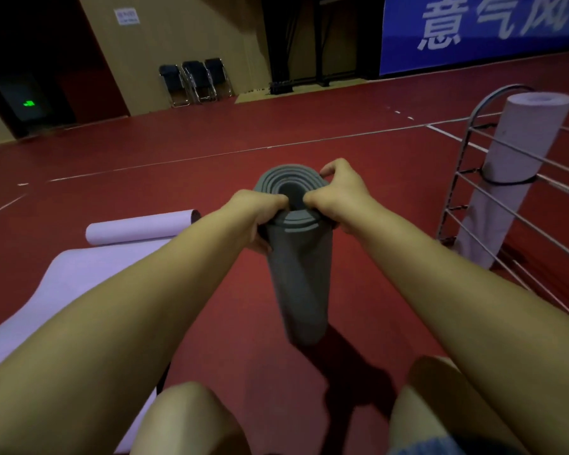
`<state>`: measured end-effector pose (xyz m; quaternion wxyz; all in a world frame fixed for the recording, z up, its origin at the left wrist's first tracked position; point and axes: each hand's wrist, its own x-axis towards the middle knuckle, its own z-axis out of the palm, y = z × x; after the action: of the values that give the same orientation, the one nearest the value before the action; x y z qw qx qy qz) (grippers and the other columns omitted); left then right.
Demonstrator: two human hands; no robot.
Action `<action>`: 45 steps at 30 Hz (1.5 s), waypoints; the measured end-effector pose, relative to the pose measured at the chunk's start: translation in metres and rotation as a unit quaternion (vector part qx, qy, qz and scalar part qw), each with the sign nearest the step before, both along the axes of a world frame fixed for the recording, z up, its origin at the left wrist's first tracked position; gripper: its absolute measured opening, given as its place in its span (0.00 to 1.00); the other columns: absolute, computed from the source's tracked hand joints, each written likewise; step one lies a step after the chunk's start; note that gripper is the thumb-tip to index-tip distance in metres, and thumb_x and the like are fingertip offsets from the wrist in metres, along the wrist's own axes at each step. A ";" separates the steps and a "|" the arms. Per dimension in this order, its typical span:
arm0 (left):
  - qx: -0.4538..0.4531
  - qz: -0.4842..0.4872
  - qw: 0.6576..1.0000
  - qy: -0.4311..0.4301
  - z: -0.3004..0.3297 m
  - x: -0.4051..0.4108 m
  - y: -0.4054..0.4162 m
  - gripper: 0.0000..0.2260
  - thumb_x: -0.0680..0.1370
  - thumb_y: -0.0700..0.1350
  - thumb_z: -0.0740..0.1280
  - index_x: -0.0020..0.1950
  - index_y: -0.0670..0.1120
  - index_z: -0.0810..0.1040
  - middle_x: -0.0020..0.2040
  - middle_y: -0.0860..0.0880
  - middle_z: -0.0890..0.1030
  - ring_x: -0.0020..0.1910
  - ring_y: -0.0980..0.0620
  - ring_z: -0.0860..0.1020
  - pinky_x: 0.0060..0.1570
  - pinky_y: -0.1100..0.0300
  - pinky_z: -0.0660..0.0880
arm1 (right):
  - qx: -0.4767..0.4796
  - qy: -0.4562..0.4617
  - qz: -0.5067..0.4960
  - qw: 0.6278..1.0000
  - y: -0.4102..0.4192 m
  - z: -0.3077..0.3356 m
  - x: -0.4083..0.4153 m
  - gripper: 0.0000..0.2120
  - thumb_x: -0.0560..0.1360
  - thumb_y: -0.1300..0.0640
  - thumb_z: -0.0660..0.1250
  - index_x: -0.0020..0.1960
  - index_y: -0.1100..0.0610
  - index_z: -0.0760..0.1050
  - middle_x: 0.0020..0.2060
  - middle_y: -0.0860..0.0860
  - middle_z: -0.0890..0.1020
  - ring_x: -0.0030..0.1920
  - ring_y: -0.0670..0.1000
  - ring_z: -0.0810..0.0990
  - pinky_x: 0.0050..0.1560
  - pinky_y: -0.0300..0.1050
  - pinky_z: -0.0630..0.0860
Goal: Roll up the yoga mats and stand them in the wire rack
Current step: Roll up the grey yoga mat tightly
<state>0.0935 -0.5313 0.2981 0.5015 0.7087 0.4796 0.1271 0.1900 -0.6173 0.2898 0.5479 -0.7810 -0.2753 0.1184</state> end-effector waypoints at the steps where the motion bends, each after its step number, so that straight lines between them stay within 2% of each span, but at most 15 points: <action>1: 0.017 0.021 0.999 -0.040 0.000 0.005 -0.003 0.08 0.72 0.43 0.68 0.46 0.40 0.74 0.37 0.40 0.77 0.31 0.41 0.77 0.29 0.53 0.76 | 0.015 -0.018 -0.011 1.000 -0.005 0.001 0.004 0.23 0.66 0.62 0.70 0.59 0.54 0.68 0.51 0.52 0.74 0.45 0.52 0.75 0.30 0.40 0.68; 4: 0.068 0.039 0.988 -0.135 -0.009 0.031 -0.009 0.13 0.69 0.45 0.72 0.50 0.42 0.74 0.42 0.41 0.79 0.37 0.42 0.80 0.34 0.51 0.80 | 0.084 -0.048 -0.039 0.995 -0.019 -0.012 0.024 0.25 0.66 0.62 0.72 0.58 0.55 0.66 0.54 0.52 0.72 0.50 0.52 0.74 0.40 0.40 0.68; 7: 0.196 -0.025 0.971 -0.137 -0.043 0.068 -0.022 0.17 0.69 0.48 0.71 0.56 0.47 0.73 0.47 0.49 0.79 0.41 0.50 0.78 0.38 0.55 0.78 | 0.130 -0.025 -0.064 0.989 -0.040 -0.059 0.061 0.32 0.66 0.62 0.74 0.65 0.57 0.63 0.54 0.51 0.69 0.52 0.49 0.71 0.45 0.37 0.66; 12: 0.398 -0.247 0.881 0.061 -0.146 0.144 -0.061 0.30 0.72 0.50 0.69 0.72 0.46 0.63 0.51 0.41 0.81 0.50 0.39 0.78 0.40 0.57 0.67 | 0.115 0.132 -0.114 0.978 -0.094 -0.211 0.120 0.31 0.63 0.64 0.78 0.61 0.52 0.68 0.57 0.53 0.74 0.54 0.50 0.74 0.49 0.40 0.71; 16: 0.445 -0.442 0.744 0.228 -0.251 0.194 -0.108 0.33 0.74 0.52 0.65 0.74 0.43 0.57 0.51 0.41 0.81 0.51 0.39 0.79 0.40 0.56 0.68 | 0.066 0.267 -0.164 0.947 -0.151 -0.341 0.130 0.27 0.65 0.74 0.73 0.57 0.57 0.67 0.45 0.46 0.76 0.49 0.48 0.75 0.43 0.31 0.73; 19: 0.465 -0.550 0.621 0.310 -0.323 0.216 -0.148 0.32 0.76 0.46 0.62 0.77 0.41 0.52 0.56 0.40 0.80 0.58 0.37 0.77 0.48 0.54 0.74 | -0.043 0.337 -0.167 0.925 -0.184 -0.426 0.126 0.13 0.74 0.71 0.65 0.58 0.65 0.71 0.40 0.49 0.79 0.47 0.55 0.77 0.37 0.36 0.76; 21: 0.477 -0.611 0.519 0.359 -0.359 0.225 -0.170 0.28 0.78 0.39 0.60 0.77 0.39 0.53 0.62 0.35 0.76 0.64 0.31 0.71 0.56 0.44 0.73 | -0.163 0.321 -0.164 0.918 -0.199 -0.472 0.124 0.09 0.77 0.64 0.62 0.56 0.65 0.74 0.49 0.56 0.79 0.59 0.63 0.73 0.48 0.43 0.78; 23: 0.484 -0.651 0.435 0.391 -0.381 0.231 -0.185 0.23 0.80 0.36 0.57 0.74 0.36 0.58 0.66 0.30 0.70 0.67 0.26 0.65 0.62 0.38 0.69 | -0.265 0.347 -0.131 0.890 -0.211 -0.502 0.119 0.17 0.77 0.58 0.64 0.63 0.63 0.70 0.61 0.59 0.71 0.65 0.63 0.68 0.60 0.52 0.72; 26: 0.505 -0.670 0.382 0.386 -0.404 0.230 -0.195 0.19 0.79 0.32 0.55 0.70 0.32 0.63 0.66 0.27 0.68 0.66 0.23 0.62 0.62 0.33 0.66 | -0.415 0.291 -0.114 0.854 -0.225 -0.525 0.109 0.24 0.74 0.53 0.68 0.66 0.59 0.65 0.62 0.58 0.69 0.62 0.60 0.71 0.59 0.54 0.72; 29: 0.517 -0.676 0.366 0.378 -0.415 0.225 -0.193 0.19 0.78 0.30 0.54 0.70 0.31 0.63 0.64 0.24 0.67 0.65 0.21 0.63 0.61 0.32 0.67 | -0.389 0.297 -0.132 0.862 -0.227 -0.540 0.099 0.18 0.77 0.59 0.60 0.66 0.60 0.64 0.62 0.59 0.72 0.61 0.60 0.73 0.59 0.53 0.72; 32: 0.524 -0.671 0.365 0.375 -0.414 0.221 -0.188 0.19 0.78 0.31 0.56 0.69 0.32 0.64 0.63 0.24 0.68 0.65 0.22 0.64 0.61 0.34 0.68 | -0.323 0.290 -0.255 0.864 -0.228 -0.538 0.098 0.15 0.77 0.62 0.58 0.64 0.61 0.66 0.58 0.59 0.75 0.57 0.61 0.76 0.55 0.52 0.72; 36: 0.528 -0.646 0.402 0.377 -0.392 0.217 -0.174 0.19 0.77 0.36 0.60 0.68 0.36 0.64 0.62 0.26 0.72 0.65 0.27 0.69 0.58 0.41 0.73 | -0.278 0.307 -0.319 0.853 -0.240 -0.521 0.111 0.10 0.78 0.59 0.60 0.57 0.62 0.71 0.52 0.60 0.78 0.48 0.62 0.77 0.43 0.51 0.72; 38: 0.527 -0.628 0.432 0.376 -0.372 0.213 -0.163 0.21 0.76 0.38 0.61 0.68 0.40 0.64 0.62 0.27 0.73 0.62 0.32 0.73 0.51 0.47 0.75 | -0.263 0.303 -0.327 0.856 -0.246 -0.503 0.115 0.06 0.79 0.58 0.60 0.51 0.58 0.73 0.50 0.61 0.81 0.43 0.57 0.77 0.40 0.46 0.68; 42: 0.525 -0.578 0.523 0.342 -0.320 0.193 -0.130 0.28 0.76 0.47 0.61 0.75 0.50 0.57 0.59 0.37 0.77 0.45 0.43 0.78 0.33 0.59 0.67 | -0.235 0.275 -0.292 0.885 -0.252 -0.449 0.118 0.11 0.80 0.60 0.59 0.57 0.61 0.77 0.49 0.57 0.79 0.47 0.56 0.78 0.41 0.38 0.69; 45: 0.500 -0.518 0.626 0.300 -0.275 0.171 -0.099 0.29 0.76 0.53 0.63 0.75 0.54 0.57 0.52 0.44 0.80 0.44 0.44 0.77 0.35 0.59 0.68 | -0.177 0.231 -0.303 0.907 -0.249 -0.398 0.115 0.10 0.79 0.57 0.63 0.41 0.59 0.77 0.38 0.57 0.78 0.40 0.54 0.74 0.33 0.39 0.64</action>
<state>0.2649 -0.6306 0.0236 -0.1186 0.9808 0.0199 -0.1533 0.3048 -0.8662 -0.1078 0.4581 -0.8619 0.1349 0.1706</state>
